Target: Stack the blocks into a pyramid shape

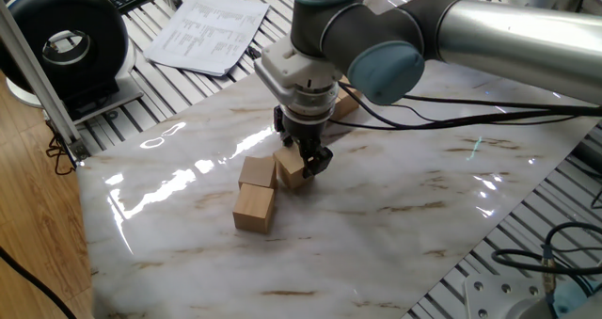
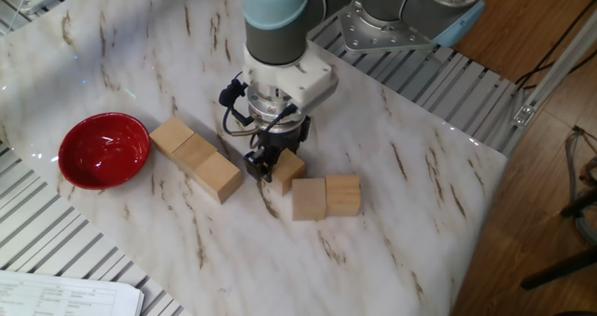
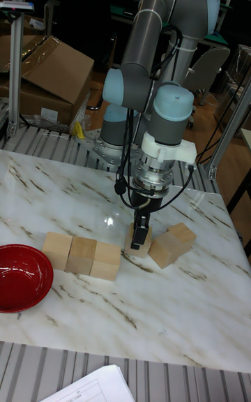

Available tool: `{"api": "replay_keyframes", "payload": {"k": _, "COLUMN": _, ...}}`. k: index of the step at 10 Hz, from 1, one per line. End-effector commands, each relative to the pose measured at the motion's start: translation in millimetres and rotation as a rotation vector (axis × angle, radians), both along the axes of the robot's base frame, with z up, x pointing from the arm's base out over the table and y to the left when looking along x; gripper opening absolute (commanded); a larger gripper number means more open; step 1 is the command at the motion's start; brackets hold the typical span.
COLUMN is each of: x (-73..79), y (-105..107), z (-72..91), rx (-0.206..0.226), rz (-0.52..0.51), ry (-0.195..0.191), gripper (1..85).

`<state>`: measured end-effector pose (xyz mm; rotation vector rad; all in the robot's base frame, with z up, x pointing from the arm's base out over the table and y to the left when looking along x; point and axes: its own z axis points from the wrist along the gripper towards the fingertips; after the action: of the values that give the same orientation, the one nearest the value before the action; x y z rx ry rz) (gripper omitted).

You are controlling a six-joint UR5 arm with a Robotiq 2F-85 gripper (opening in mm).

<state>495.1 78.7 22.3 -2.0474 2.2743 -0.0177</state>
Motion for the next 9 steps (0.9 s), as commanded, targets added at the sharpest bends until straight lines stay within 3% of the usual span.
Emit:
{"api": "replay_keyframes", "payload": {"k": 1, "x": -0.9, "y": -1.9, "z": 4.0, "rx": 0.003, "rz": -0.051, "ry": -0.002, "gripper": 41.3}}
{"api": "replay_keyframes", "payload": {"k": 5, "x": -2.8, "y": 1.0, "z": 6.4, "rx": 0.003, "rz": -0.086, "ry": -0.005, "gripper": 36.0}}
{"api": "replay_keyframes", "payload": {"k": 7, "x": -1.7, "y": -2.8, "z": 14.1, "rx": -0.018, "rz": -0.123, "ry": -0.021, "gripper": 9.3}}
{"api": "replay_keyframes", "payload": {"k": 8, "x": 1.1, "y": -4.5, "z": 17.5, "rx": -0.030, "rz": -0.126, "ry": -0.035, "gripper": 1.0}}
{"api": "replay_keyframes", "payload": {"k": 9, "x": 1.9, "y": -2.2, "z": 17.5, "rx": -0.026, "rz": -0.125, "ry": -0.039, "gripper": 1.0}}
